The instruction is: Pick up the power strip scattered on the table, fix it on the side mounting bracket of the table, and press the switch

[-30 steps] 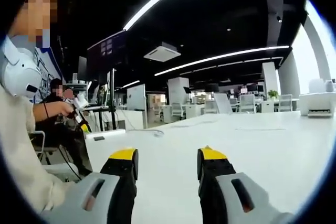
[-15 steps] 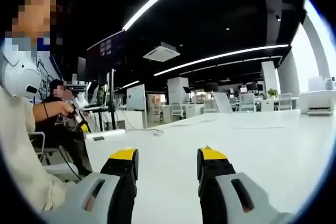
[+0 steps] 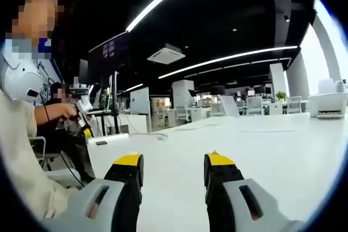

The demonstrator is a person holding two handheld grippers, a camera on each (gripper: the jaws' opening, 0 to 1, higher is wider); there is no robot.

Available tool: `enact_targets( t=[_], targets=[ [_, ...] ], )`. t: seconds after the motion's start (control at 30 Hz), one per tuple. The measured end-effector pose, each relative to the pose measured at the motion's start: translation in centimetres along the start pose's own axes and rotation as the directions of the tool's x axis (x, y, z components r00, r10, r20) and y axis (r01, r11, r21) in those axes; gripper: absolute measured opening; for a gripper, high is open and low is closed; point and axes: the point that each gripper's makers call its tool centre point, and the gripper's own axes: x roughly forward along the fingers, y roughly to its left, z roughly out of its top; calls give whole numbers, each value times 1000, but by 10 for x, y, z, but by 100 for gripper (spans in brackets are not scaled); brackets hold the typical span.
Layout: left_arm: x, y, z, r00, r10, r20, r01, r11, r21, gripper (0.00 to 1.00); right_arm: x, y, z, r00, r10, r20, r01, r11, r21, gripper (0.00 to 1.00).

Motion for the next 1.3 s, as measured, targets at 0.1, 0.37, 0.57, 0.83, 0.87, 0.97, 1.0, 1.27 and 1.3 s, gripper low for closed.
enact_targets(
  t=[0.1, 0.37, 0.57, 0.83, 0.87, 0.97, 1.0, 1.27, 1.3],
  targets=[
    [0, 1, -1, 1000, 1, -5, -1, 1000, -5, 32, 1, 1, -2, 1000, 3, -3, -3, 1000, 0, 41],
    [-1, 2, -1, 1000, 10, -2, -10, 1000, 1, 32, 11, 5, 2, 1000, 25, -14, -25, 1000, -13, 41],
    [-1, 2, -1, 1000, 9, -1, -9, 1000, 4, 32, 28, 12, 13, 997, 60, -38, -61, 998, -28, 39],
    [-1, 1, -2, 999, 12, 30, -12, 1000, -1, 32, 59, 22, 29, 992, 120, -44, -120, 993, -3, 34],
    [-1, 1, -2, 999, 12, 31, -13, 1000, 2, 32, 63, 23, 31, 991, 125, -44, -126, 992, -7, 34],
    [-1, 2, -1, 1000, 10, 29, -10, 1000, 6, 32, 71, 28, 37, 989, 145, -44, -145, 989, -15, 33],
    [-1, 3, -1, 1000, 9, 27, -10, 1000, 7, 32, 74, 29, 39, 988, 149, -44, -150, 988, -19, 33],
    [-1, 5, 0, 1000, 9, 20, -9, 1000, 1, 32, 88, 38, 50, 982, 178, -58, -179, 983, -24, 26],
    [-1, 5, 0, 1000, 9, 18, -9, 1000, 2, 32, 89, 39, 50, 982, 179, -62, -181, 983, -24, 24]
  ],
)
